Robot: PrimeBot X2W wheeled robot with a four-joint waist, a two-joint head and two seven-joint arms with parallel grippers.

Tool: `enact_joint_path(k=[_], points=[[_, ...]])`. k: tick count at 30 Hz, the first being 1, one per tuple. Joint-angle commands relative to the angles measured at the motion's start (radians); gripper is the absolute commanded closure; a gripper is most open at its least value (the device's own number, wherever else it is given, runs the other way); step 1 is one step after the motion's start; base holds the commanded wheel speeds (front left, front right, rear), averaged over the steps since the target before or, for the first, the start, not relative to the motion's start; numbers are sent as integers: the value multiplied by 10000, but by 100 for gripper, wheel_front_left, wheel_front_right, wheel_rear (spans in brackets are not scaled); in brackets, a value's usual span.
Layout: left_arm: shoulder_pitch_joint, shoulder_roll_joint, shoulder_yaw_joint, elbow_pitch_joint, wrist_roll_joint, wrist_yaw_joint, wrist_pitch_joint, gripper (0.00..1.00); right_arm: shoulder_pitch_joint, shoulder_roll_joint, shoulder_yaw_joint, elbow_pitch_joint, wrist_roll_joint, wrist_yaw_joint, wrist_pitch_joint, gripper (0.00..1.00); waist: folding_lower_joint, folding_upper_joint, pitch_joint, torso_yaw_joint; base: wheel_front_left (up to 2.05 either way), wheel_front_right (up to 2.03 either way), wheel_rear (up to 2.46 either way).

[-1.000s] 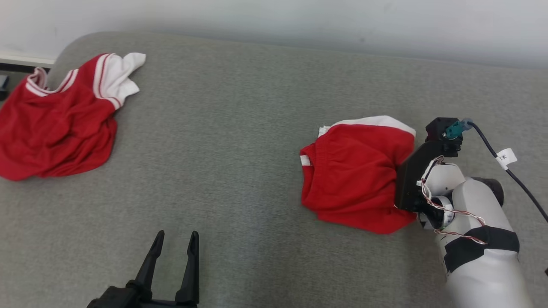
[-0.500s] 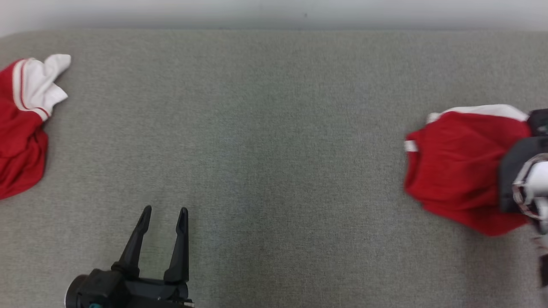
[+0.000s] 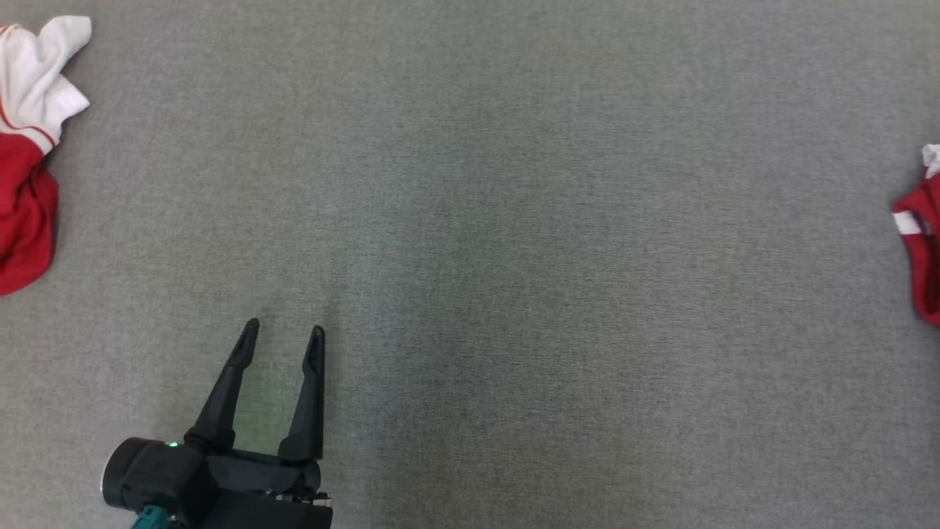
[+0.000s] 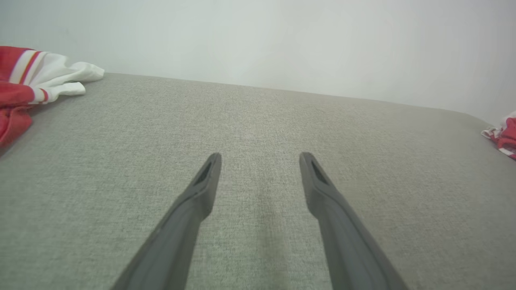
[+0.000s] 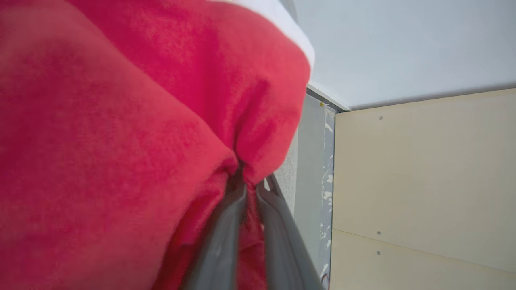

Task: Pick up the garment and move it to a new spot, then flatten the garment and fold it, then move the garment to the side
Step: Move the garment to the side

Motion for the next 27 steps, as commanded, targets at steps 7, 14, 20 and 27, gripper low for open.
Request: enact_joint_path(k=[7,14,20,27], points=[[255,10,298,-371,152,10,-35,0,-102,-376,-511,249,-964,-30,-174,100,-2,-2,57,93,0,0,0],[311,13,308,-498,163,10,-35,0,203,-75,-640,-152,-989,-28,-498,100,-2,-2,0,-169,0,0,0],[352,26,268,-364,132,10,-35,0,601,319,-938,-875,-1030,-28,-602,0,-2,-2,-268,-292,0,0,0],[213,-83,393,-371,-40,16,-35,0,61,-324,-1173,1671,-103,-27,-4444,0,-2,-2,-664,-199,0,0,0]])
